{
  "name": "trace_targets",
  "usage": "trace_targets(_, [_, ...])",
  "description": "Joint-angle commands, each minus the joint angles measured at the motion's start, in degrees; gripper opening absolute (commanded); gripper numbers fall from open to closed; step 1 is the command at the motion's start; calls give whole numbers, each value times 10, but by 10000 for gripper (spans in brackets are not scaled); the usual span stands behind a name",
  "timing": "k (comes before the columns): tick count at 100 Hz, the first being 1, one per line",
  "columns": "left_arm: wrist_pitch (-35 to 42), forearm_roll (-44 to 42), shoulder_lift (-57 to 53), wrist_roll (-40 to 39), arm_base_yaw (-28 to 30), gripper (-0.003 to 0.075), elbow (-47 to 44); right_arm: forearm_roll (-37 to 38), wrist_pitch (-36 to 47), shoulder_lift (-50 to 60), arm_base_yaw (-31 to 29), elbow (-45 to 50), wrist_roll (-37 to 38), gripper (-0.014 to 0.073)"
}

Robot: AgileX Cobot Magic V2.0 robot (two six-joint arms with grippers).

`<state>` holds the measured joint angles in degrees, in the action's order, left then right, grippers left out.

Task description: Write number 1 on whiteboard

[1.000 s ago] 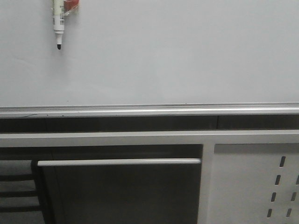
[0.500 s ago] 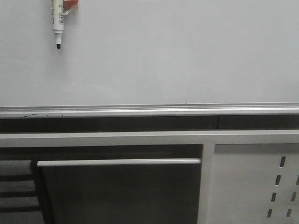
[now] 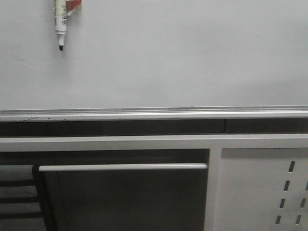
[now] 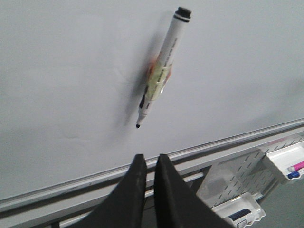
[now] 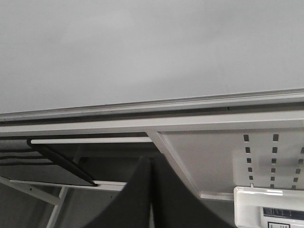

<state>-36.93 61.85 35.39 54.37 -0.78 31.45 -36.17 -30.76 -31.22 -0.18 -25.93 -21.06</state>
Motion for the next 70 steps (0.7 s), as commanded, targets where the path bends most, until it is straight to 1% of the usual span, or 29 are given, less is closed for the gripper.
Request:
trace_targets(1, [3,107,30,75,0,123,20,-21,18,-6,-4,-25,-21,-42])
trace_targets(8, [-9,151,56,112,0,237,23,-21,18,-6,-4,-26,-28,-42])
trace_targets(14, [-19,176,81,115,0,337,24,-24,14,-6,-4,-26,-37,-41])
trace_targets(19, [-30,180,101,122,0,374,29,-26,10,-6,-4,-26,-38,-41])
trace_targets(27, [-46,183,129,135,-1,372,39,-27,-2,-6,-4,-26,-44,-27])
trace_targets(34, [-53,192,152,156,-8,365,47,-30,-10,-7,-4,-26,-44,41])
trace_targets(41, [-54,208,170,177,-26,365,57,-36,-8,-8,-4,-26,-44,153])
trace_targets(42, [-52,211,172,177,-30,365,57,-38,-7,-8,-4,-26,-44,180])
trace_targets(46, [-36,218,181,184,-47,365,65,-40,-3,-8,-4,-26,-44,261])
trace_targets(53, [-2,225,194,199,-76,365,71,-41,6,-8,-4,-26,-44,367])
trace_targets(58, [37,226,202,209,-107,365,77,-41,9,-8,-4,-26,-44,392])
trace_targets(70, [141,226,215,223,-175,365,87,-41,9,-8,-4,-26,-44,385])
